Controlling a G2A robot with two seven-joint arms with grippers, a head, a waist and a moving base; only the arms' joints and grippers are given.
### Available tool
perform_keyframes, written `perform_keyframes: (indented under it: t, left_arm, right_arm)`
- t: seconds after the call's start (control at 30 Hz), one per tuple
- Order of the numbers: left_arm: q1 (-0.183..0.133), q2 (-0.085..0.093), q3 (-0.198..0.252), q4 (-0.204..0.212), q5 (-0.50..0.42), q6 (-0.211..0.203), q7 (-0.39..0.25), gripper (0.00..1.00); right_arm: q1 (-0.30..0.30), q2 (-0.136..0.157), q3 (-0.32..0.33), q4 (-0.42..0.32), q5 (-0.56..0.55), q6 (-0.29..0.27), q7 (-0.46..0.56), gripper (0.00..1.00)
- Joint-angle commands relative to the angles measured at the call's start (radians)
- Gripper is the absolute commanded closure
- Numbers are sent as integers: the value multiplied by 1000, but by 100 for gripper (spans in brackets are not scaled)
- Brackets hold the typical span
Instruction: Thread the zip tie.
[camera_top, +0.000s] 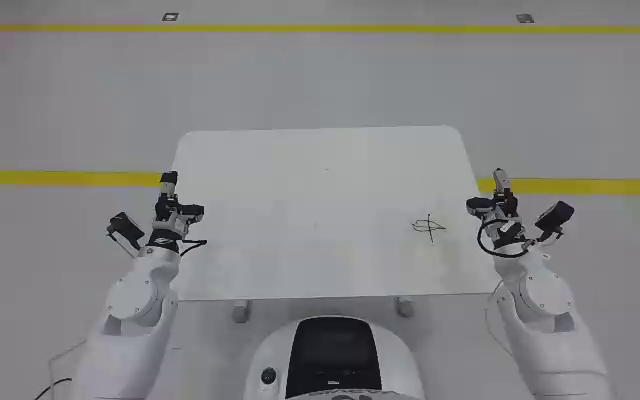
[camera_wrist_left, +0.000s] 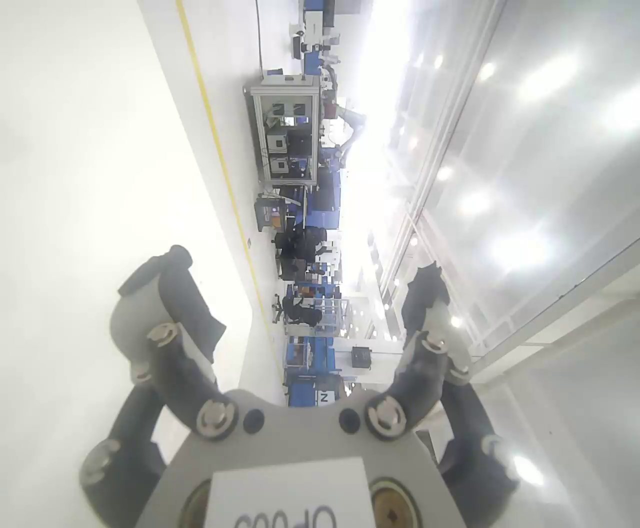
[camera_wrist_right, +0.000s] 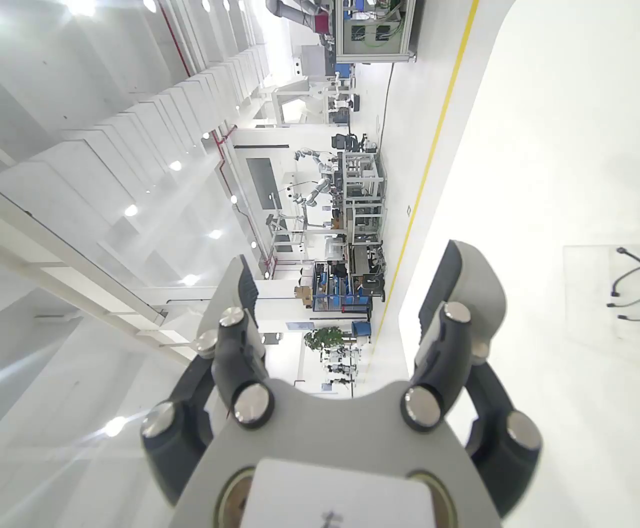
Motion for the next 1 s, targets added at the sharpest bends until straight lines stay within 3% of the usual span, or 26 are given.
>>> perform_keyframes:
  t: [0.0, 0.23, 0.3, 0.37, 0.43, 0.87, 0.97]
  left_arm:
    - [0, 0, 0, 0, 0, 0, 0, 0]
    - [0, 0, 0, 0, 0, 0, 0, 0]
    - [0, 0, 0, 0, 0, 0, 0, 0]
    - [0, 0, 0, 0, 0, 0, 0, 0]
    - [0, 0, 0, 0, 0, 0, 0, 0]
    - [0, 0, 0, 0, 0, 0, 0, 0]
    - [0, 0, 0, 0, 0, 0, 0, 0]
  right_arm:
    - [7, 2, 4, -8, -27, -1, 4, 0]
    - [90, 17, -13, -20, -311, 115, 113, 0]
    - [132, 28, -49, -5, -485, 181, 214, 0]
    - [177, 35, -102, 26, -654, 210, 278, 0]
    - [219, 37, -134, 54, -737, 232, 298, 0]
    - [219, 37, -134, 54, -737, 232, 298, 0]
    - [246, 48, -130, 45, -870, 191, 354, 0]
